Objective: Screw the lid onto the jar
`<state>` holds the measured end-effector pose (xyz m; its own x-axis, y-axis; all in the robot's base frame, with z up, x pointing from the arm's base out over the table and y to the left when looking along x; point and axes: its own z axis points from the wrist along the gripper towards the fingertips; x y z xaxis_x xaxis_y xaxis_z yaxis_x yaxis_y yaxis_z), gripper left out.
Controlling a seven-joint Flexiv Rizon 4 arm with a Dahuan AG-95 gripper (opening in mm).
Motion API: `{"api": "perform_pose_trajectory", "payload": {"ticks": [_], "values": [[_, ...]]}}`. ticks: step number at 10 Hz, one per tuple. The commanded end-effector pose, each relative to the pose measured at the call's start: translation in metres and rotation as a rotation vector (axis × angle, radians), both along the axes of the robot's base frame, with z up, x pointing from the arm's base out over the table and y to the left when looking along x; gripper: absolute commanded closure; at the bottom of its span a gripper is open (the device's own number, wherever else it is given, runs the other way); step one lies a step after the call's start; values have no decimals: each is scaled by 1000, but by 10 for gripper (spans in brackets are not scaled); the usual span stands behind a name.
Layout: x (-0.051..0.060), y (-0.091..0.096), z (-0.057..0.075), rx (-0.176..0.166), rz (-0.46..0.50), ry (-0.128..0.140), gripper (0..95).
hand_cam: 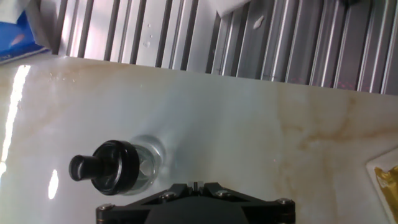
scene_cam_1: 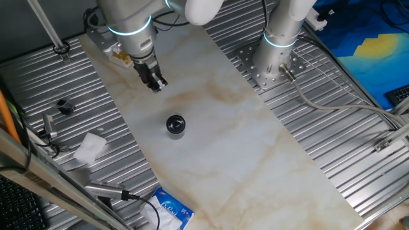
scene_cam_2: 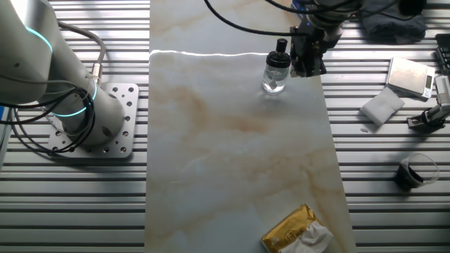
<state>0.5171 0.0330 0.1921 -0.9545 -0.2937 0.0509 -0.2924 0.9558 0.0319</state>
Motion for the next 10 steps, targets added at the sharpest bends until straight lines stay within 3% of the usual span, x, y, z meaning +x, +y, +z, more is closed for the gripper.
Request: {"api": "perform_pose_trajectory", "payload": {"ticks": [1,3,5,8,10], "values": [[0,0,-1,5,0,-1,950],[0,0,-1,-13,-8,4,950],[1,48,11,-46,-42,14,950],[-2,103,7,-61,-110,2,950],[0,104,9,-61,-111,1,950]]}}
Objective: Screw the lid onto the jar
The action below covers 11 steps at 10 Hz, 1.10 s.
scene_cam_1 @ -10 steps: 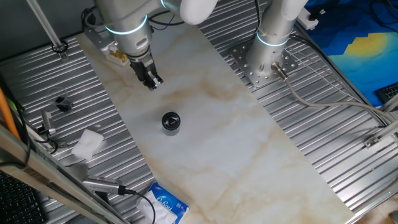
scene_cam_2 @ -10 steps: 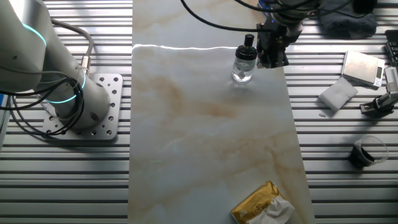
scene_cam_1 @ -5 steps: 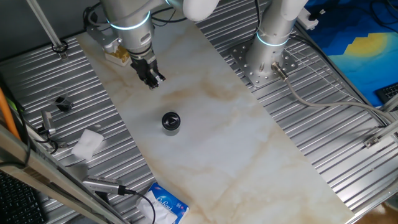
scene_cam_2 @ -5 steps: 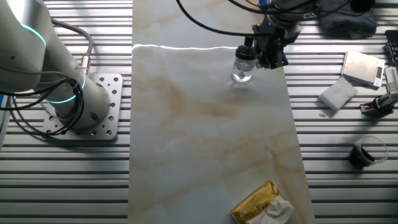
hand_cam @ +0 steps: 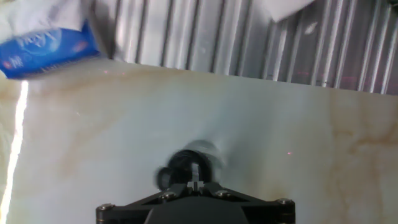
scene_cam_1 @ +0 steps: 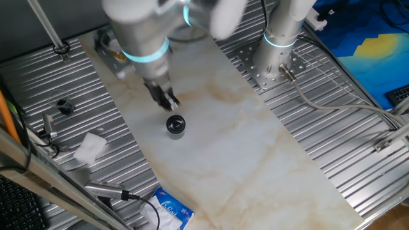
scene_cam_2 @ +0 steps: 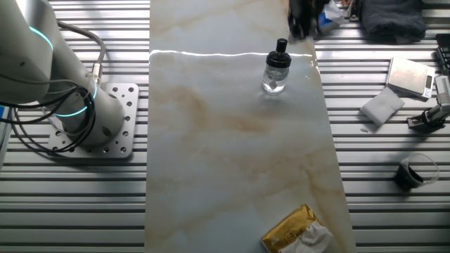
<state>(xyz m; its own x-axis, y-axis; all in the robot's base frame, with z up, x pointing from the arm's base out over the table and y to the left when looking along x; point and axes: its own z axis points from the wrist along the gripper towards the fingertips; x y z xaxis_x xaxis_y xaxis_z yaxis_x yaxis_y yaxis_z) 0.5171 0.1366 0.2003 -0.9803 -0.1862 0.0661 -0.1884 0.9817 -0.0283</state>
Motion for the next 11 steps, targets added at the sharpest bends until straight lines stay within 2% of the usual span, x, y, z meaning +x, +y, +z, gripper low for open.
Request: {"api": "perform_pose_trajectory", "payload": {"ticks": [1,6,11], "values": [[1,1,0,0,-18,0,950],[0,0,0,-1,-38,0,950],[0,0,0,18,33,-16,950]]}}
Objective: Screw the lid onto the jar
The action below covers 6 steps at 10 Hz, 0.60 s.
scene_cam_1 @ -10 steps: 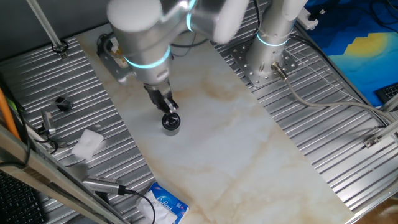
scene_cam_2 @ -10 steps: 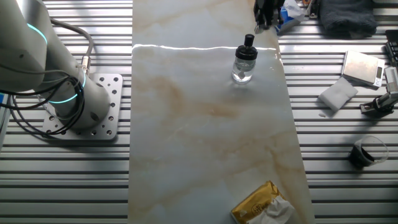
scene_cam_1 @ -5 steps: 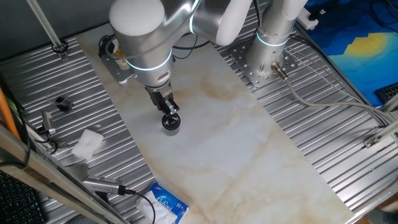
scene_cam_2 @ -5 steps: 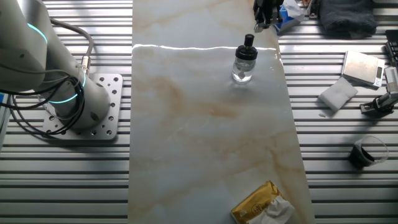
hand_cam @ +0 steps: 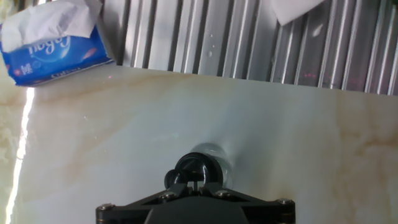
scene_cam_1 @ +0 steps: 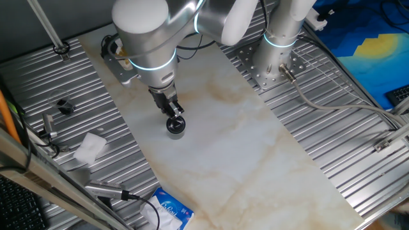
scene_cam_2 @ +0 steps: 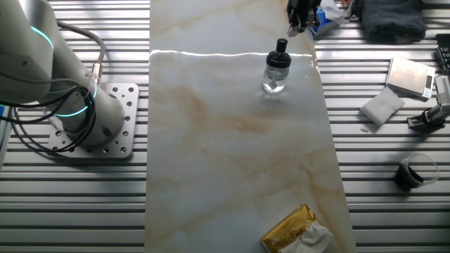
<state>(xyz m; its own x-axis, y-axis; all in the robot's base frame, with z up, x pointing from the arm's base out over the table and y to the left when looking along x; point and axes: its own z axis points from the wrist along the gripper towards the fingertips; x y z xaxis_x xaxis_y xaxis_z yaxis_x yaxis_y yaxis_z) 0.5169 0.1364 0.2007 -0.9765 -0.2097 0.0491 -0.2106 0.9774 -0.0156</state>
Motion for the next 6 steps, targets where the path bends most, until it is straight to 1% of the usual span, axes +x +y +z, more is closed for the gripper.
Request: {"api": "perform_pose_trajectory", "payload": {"ticks": [1,3,4,5,6], "values": [[0,0,0,1,15,0,950],[0,0,0,-1,27,9,950],[0,0,0,-5,27,19,950],[1,7,2,-30,16,55,950],[2,27,7,-92,12,86,950]]}}
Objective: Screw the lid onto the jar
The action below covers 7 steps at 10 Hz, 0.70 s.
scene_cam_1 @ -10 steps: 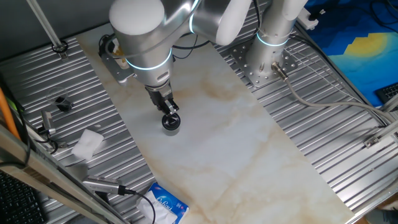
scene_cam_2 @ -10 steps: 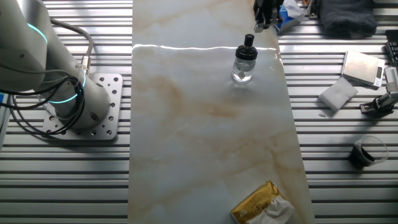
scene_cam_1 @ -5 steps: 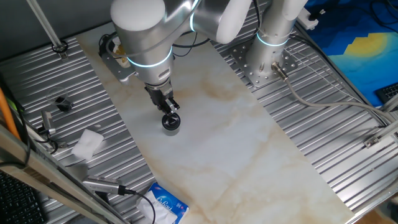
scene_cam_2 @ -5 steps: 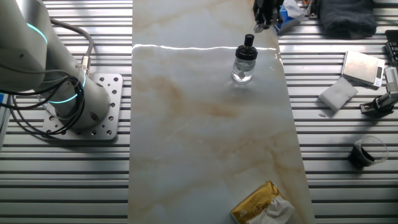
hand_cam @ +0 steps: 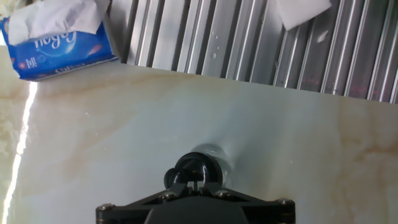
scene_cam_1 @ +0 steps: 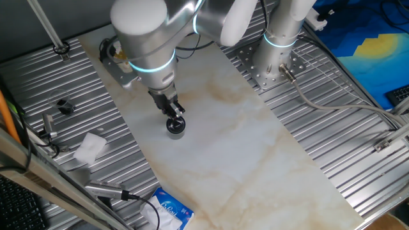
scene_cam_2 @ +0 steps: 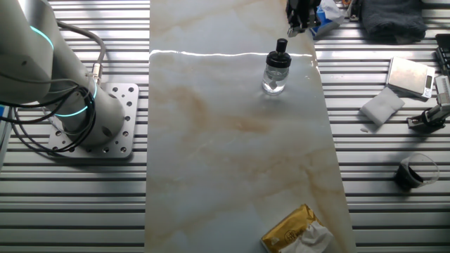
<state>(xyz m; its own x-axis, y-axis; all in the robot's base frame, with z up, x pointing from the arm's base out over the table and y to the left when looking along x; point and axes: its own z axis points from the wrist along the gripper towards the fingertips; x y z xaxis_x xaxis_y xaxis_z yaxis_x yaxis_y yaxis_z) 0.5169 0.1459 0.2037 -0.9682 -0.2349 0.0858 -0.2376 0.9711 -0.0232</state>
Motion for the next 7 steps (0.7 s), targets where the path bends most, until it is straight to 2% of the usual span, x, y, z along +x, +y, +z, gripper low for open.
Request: {"api": "perform_pose_trajectory", "payload": {"ticks": [1,3,4,6,7], "values": [[2,33,4,-127,-19,72,950],[4,49,-2,-210,22,100,950],[4,55,-4,-229,45,106,950],[5,58,-10,-230,84,98,950],[5,57,-13,-228,94,90,760]]}}
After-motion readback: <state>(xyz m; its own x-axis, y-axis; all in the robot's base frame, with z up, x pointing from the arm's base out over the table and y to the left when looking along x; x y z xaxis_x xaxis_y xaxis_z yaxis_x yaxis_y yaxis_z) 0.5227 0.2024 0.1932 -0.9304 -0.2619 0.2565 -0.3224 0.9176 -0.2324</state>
